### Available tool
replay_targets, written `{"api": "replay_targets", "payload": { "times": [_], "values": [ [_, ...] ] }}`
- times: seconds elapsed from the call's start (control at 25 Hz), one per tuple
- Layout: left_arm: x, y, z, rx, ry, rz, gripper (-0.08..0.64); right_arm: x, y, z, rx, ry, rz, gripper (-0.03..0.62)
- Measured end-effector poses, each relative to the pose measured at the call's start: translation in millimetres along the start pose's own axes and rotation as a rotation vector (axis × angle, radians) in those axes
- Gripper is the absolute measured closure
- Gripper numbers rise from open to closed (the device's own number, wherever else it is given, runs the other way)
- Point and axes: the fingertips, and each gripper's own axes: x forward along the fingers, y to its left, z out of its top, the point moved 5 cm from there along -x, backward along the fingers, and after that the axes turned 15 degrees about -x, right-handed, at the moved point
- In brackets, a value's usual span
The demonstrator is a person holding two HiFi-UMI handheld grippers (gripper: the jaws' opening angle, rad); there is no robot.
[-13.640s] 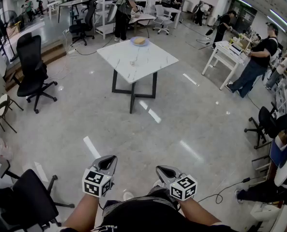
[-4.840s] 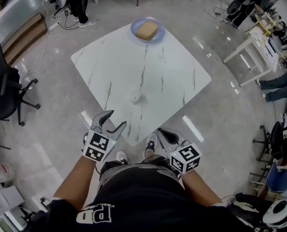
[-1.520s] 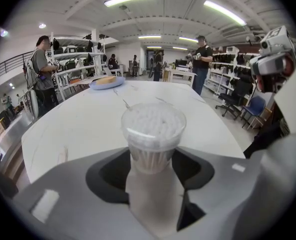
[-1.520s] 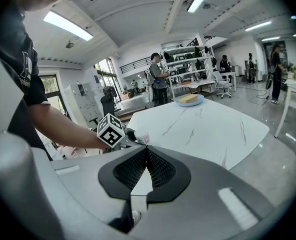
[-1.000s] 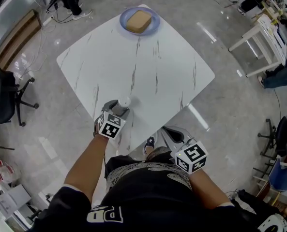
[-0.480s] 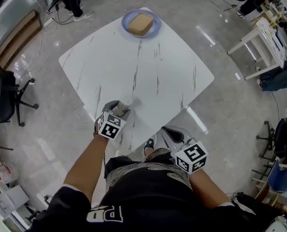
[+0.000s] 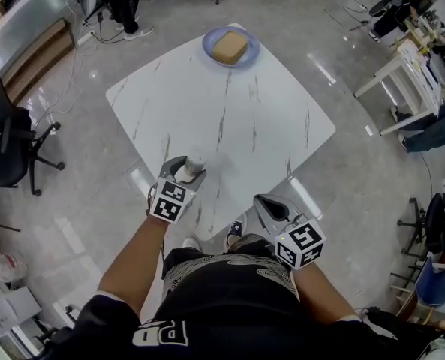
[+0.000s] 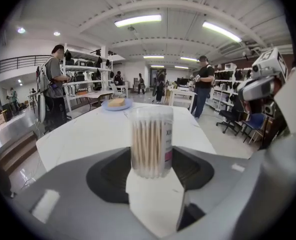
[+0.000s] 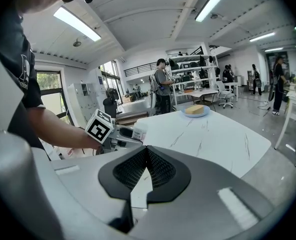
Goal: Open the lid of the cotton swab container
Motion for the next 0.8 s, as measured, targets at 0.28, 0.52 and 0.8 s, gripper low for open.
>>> {"api": "replay_targets", "payload": {
  "times": [0.28,0.52,0.8],
  "values": [
    [-55,-1,24,-0.015,-0.130,-0.019,0.255,-1,14,23,-0.035,-0.045,-0.022,0.592],
    [-102,-7,34,-0.009,-0.218,-0.039,0.255,-8,27,40,-0.062,-0.080,-0.046,0.592],
    [-159,-11,42,-0.025,-0.331,-0.043,0.255,-14,50,58,-0.091,-0.123,-0.051,0.592]
  ]
}}
